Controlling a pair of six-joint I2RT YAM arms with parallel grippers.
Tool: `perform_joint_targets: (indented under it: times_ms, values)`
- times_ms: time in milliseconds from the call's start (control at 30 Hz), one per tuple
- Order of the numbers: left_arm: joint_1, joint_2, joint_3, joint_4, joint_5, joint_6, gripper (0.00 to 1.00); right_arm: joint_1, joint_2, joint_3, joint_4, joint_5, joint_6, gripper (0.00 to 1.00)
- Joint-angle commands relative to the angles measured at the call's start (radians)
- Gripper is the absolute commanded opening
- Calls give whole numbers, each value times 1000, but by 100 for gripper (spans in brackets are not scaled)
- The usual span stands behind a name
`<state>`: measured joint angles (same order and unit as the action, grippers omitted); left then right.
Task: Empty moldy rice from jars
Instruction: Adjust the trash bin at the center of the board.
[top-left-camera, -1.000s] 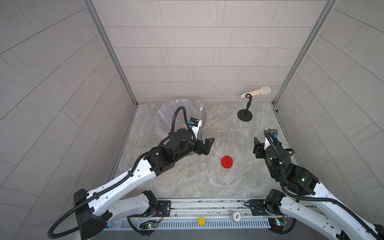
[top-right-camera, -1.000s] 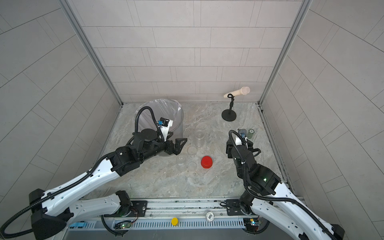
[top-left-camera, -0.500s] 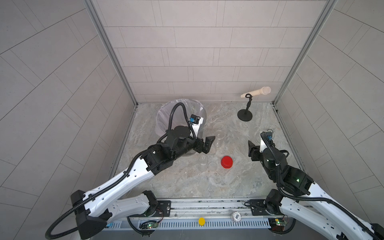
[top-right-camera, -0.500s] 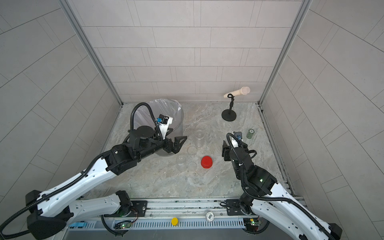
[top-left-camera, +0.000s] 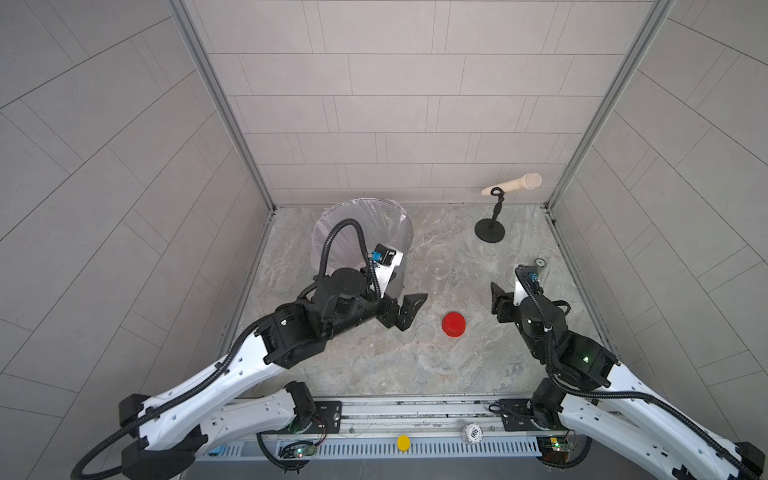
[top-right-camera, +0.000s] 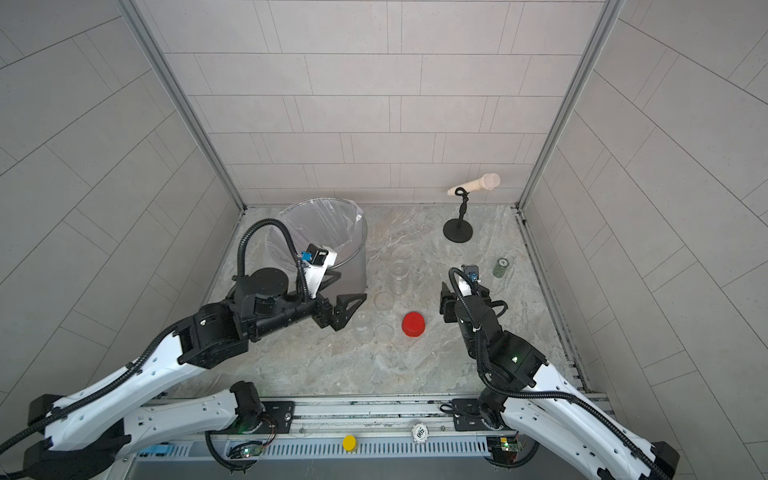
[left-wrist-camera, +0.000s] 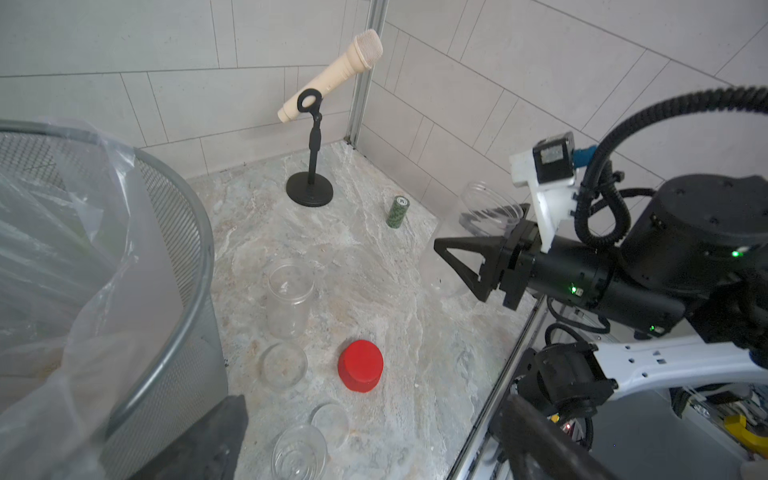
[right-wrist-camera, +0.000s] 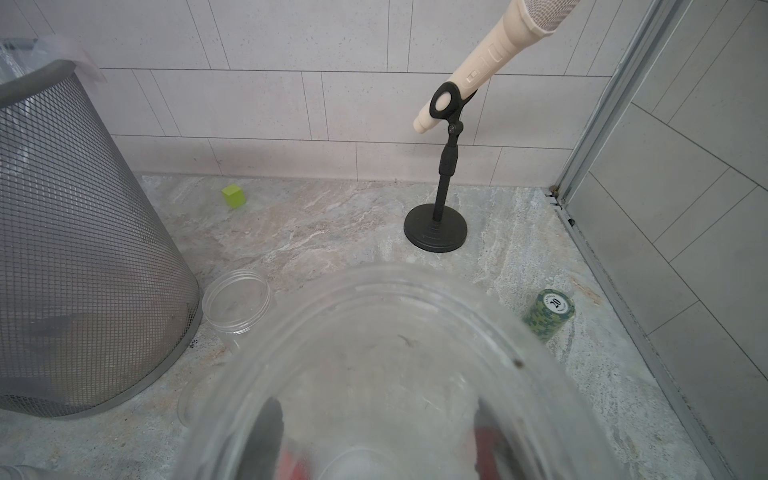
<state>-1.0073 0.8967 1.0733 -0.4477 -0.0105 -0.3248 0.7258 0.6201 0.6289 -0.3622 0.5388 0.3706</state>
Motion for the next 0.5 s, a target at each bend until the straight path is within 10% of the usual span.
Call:
perform_joint_targets:
  times_ms: [0, 467]
  values:
    - [-17, -72, -68, -75, -95, -74, 99, -1, 21, -4, 41, 12, 15, 43]
    - [-16, -127, -353, -35, -396, -131, 89, -3, 109, -4, 81, 29, 50, 43]
